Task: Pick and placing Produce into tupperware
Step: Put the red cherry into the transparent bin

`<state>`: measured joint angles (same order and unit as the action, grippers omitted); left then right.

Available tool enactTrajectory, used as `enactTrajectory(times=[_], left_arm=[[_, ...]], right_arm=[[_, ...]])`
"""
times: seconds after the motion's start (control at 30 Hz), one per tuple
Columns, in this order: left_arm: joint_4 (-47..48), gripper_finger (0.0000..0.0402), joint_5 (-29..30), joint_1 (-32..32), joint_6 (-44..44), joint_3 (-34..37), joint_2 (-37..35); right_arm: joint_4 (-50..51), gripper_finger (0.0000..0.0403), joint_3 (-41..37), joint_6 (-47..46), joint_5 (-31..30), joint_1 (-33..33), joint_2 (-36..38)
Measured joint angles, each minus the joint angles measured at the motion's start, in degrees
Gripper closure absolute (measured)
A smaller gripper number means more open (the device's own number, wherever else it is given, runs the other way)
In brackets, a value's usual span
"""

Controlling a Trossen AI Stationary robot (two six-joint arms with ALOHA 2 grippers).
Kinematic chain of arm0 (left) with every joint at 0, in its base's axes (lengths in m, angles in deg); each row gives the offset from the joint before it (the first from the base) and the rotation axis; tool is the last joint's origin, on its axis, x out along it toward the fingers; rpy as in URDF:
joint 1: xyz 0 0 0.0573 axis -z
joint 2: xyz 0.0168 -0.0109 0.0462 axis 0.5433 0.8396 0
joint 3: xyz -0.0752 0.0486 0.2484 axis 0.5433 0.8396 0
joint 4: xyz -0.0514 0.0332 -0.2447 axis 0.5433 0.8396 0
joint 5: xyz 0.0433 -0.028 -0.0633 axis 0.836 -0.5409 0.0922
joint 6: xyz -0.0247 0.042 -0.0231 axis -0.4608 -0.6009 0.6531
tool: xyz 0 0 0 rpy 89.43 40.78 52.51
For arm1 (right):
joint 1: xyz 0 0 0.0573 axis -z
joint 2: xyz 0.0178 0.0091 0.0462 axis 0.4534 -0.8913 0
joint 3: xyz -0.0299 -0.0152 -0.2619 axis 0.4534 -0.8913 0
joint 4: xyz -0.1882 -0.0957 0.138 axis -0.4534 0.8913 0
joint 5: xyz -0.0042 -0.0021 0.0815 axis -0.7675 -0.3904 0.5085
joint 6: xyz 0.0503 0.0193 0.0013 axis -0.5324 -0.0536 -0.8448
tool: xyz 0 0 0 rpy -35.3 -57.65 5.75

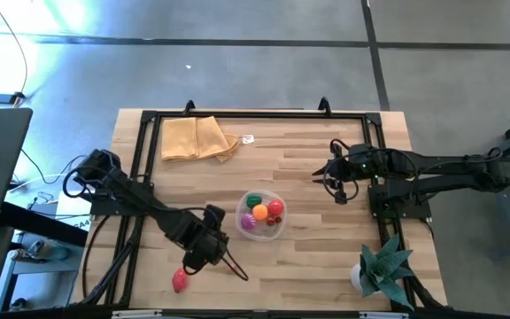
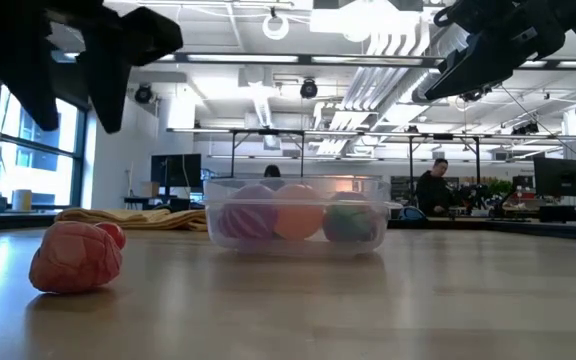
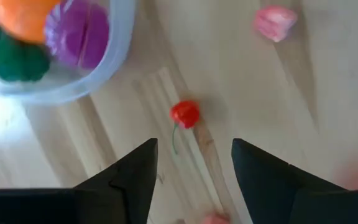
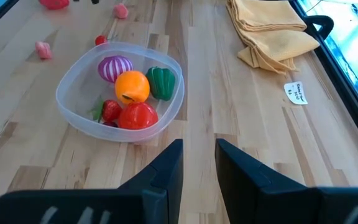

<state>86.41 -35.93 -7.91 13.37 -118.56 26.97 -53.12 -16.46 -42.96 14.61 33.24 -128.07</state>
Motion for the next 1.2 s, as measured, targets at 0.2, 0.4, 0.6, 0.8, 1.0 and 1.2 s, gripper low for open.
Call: enactTrajectory(times=[0.2, 0.4, 0.6, 0.8, 1.0, 1.2], left_arm=[[-5.07, 0.0224, -0.57, -0.26, -4.42, 3.78, 0.00], [-10.75, 0.0235, -3.25, -2.45, -7.10, 7.15, 0.04], [-13.19, 0.0243, -3.28, -4.91, -8.58, 8.15, 0.09], [-14.67, 0.0248, -5.43, -5.53, -9.72, 8.22, 2.20], [-15.41, 0.0248, -5.99, -5.53, -10.17, 8.22, 3.75], [-15.19, 0.0248, -6.01, -5.53, -10.16, 8.22, 3.76]], right_arm=[[-0.05, 0.0320, 0.00, 0.00, -0.01, 0.00, 0.02], [-0.03, 0.0320, 0.00, 0.00, 0.00, -0.02, 0.02], [-0.02, 0.0320, 0.00, -0.01, 0.00, 0.00, 0.01], [-0.03, 0.0320, 0.00, 0.00, -0.02, 0.01, 0.01], [-0.10, 0.0320, 0.00, -0.01, -0.01, -0.01, 0.01], [-0.03, 0.0320, 0.00, 0.00, -0.02, -0.01, 0.00]])
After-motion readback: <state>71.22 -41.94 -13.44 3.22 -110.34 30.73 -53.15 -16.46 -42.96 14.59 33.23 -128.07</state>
